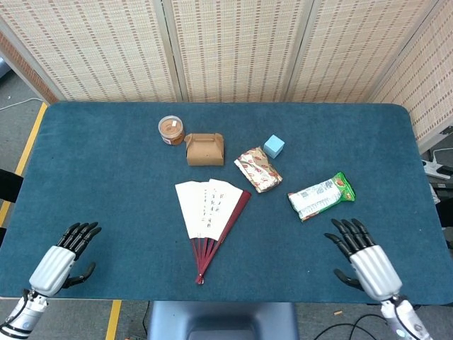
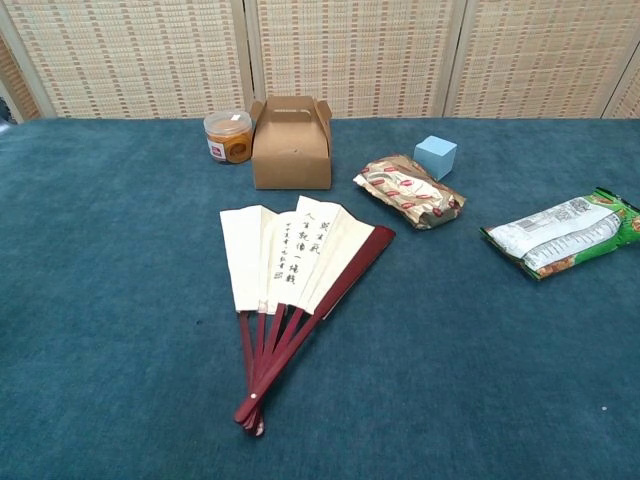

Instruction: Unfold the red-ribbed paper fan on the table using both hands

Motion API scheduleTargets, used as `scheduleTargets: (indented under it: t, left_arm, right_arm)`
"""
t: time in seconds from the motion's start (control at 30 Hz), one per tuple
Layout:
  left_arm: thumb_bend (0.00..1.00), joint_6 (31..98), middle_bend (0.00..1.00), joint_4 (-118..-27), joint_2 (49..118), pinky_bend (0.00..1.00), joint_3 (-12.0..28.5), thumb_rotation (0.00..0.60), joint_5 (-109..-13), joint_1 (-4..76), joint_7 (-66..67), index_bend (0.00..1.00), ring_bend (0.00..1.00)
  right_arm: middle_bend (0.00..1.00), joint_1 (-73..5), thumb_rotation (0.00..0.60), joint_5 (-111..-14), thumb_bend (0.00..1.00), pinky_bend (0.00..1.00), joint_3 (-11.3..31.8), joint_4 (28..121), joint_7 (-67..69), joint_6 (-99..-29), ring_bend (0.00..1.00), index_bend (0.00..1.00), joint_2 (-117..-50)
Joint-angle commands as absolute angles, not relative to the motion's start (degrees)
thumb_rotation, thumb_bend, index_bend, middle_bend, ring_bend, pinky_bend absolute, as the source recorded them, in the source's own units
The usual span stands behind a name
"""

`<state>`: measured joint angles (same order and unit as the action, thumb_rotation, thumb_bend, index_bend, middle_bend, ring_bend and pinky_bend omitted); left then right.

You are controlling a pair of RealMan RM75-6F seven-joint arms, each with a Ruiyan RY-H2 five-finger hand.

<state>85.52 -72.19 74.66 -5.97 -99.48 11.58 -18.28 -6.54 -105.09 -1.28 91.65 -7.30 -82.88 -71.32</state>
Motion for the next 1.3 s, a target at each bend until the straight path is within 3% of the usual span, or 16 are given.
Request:
scheduleTargets:
  t: [0.03,0.17,0.33,0.87,1.3]
  left_arm:
    - [0.44,84.34,0.0,-71.38,74.84,0.02,-5.71,0.6,-98.3,11.78,-19.22,0.0,0.0]
    - [0.44,83.69,0.0,-70.86,74.57,0.03,-4.85,0.6,-96.57,11.83,-19.57,0.01,0.0]
    - [0.44,83.55,0.0,-70.01,74.73,0.03,-3.84,0.6,-95.2,11.96,-20.65,0.01,0.0]
    - [0.45,79.85,0.0,-65.05,76.96,0.02,-2.0,0.6,-91.58,13.07,-20.1,0.01,0.0]
    - [0.45,79.02,0.0,-64.33,77.22,0.02,-1.29,0.6,-90.12,13.12,-18.86,0.01,0.0]
  right_arm:
    - [0.0,-13.89,0.6,-104.18,0.12,0.0,3.69,93.09,-17.29,-73.63,0.0,0.29,-81.03]
    - [0.0,-18.71,0.6,-99.28,0.12,0.0,6.95,90.83,-23.26,-66.29,0.0,0.35,-88.18]
    - [0.0,-23.9,0.6,-96.06,0.12,0.0,9.87,83.0,-26.05,-62.73,0.0,0.39,-97.46]
    - [0.0,-34.47,0.6,-94.25,0.12,0.0,11.32,46.86,-13.51,-65.92,0.0,0.47,-120.91]
    - [0.0,-40.07,0.6,-91.55,0.12,0.0,11.79,32.26,-6.46,-65.91,0.0,0.48,-130.0]
